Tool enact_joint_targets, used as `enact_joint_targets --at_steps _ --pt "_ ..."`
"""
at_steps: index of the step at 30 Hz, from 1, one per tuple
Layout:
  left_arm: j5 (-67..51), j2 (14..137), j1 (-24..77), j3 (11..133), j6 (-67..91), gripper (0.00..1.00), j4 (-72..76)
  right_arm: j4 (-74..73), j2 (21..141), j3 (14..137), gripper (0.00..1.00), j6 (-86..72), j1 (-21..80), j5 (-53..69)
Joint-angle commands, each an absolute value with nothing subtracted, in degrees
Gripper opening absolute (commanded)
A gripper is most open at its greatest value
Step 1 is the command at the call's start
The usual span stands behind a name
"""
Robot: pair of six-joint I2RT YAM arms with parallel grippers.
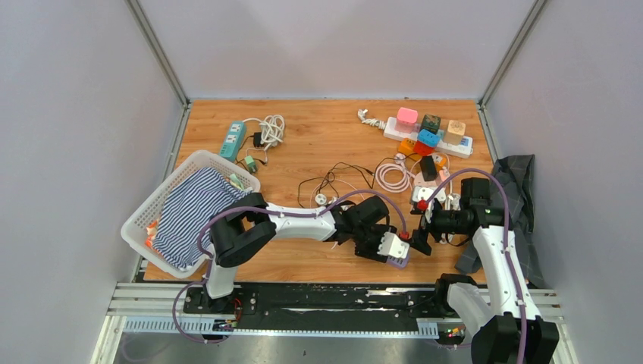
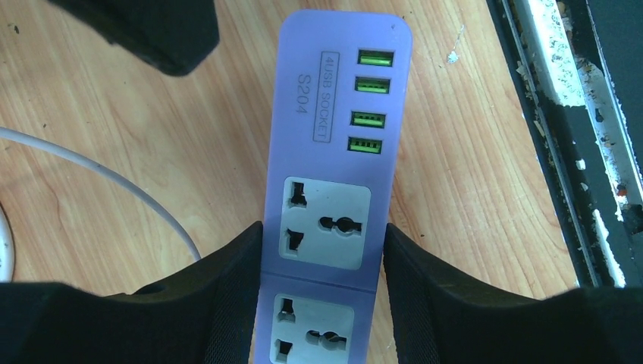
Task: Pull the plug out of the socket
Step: Pick up the socket from the corner of the board.
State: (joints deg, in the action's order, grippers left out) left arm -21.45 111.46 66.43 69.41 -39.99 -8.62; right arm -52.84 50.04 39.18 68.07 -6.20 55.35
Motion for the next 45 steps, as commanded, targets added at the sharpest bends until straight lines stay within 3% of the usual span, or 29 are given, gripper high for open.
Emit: enact_joint_targets --at_steps 1,6,21,33,45 --pt "-22.9 111.2 66.3 68.6 -39.4 0.16 -9.7 -55.0 49.7 38.7 1.00 69.6 -7.3 57.4" --pt "-23.7 107.9 66.3 67.1 -37.9 0.00 -8.9 -55.1 49.7 38.8 1.00 69.7 -7.3 57.4" --pt "-28.5 100.0 66.4 63.9 -34.0 0.00 -8.1 -55.8 48.4 39.1 1.00 70.1 -7.7 59.1" --pt "-24.2 91.9 66.3 57.7 -27.8 0.00 -1.0 -55.9 48.6 39.1 1.00 70.4 -7.9 59.1" --pt "-19.1 86.7 65.2 64.1 -16.5 0.00 -7.3 -56.0 48.3 39.2 1.00 70.4 -8.0 59.2"
